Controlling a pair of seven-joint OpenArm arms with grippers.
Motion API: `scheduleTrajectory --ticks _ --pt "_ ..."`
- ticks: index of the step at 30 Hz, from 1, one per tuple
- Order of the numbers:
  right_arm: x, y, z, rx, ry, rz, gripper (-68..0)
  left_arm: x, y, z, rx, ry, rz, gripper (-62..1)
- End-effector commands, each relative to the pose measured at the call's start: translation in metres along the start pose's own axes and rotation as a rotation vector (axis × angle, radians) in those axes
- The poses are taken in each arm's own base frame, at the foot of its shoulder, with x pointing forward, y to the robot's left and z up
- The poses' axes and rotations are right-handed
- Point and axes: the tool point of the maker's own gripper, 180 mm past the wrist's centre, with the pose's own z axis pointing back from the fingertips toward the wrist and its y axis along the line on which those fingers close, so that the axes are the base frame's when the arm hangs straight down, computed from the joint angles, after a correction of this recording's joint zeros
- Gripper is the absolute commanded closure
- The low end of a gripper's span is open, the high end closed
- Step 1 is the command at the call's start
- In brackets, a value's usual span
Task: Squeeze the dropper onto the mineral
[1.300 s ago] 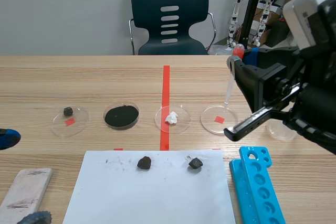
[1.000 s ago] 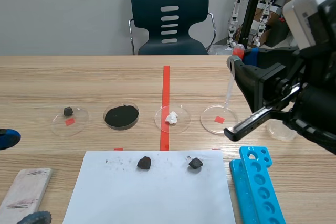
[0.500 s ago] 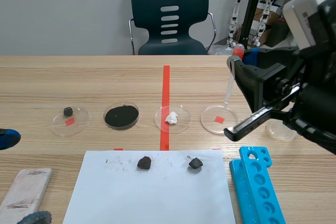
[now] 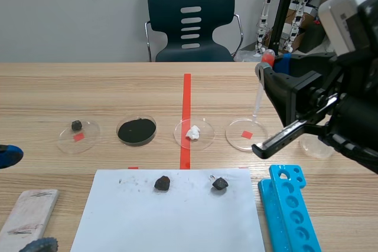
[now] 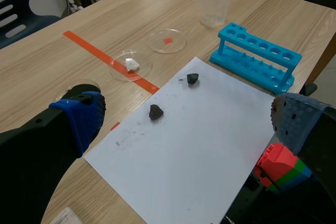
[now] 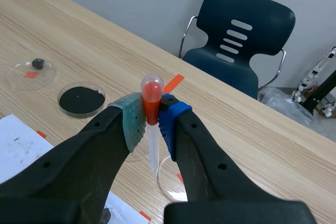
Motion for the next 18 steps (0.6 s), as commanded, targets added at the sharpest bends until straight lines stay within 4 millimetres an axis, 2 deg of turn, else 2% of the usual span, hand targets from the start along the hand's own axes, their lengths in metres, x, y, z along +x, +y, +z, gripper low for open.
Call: scheduleTrajectory --ticks 1,12,18 --pt "0.0093 -0.0048 -0.0008 -0.006 -0.031 0.015 -8.1 0.0082 0.0004 -0.0017 0.004 -0.034 0.001 -62.3" --pt "0.0121 -0.006 -0.0019 -0.008 -0.043 0.019 -8.1 0.0083 0.0004 -0.0017 0.004 -0.035 0.001 -62.3" --pt "0.0154 -0.0138 -0.0095 -0.019 -0.063 0.034 -8.1 0.0083 0.0004 -0.0017 0.004 -0.035 0.001 -62.3"
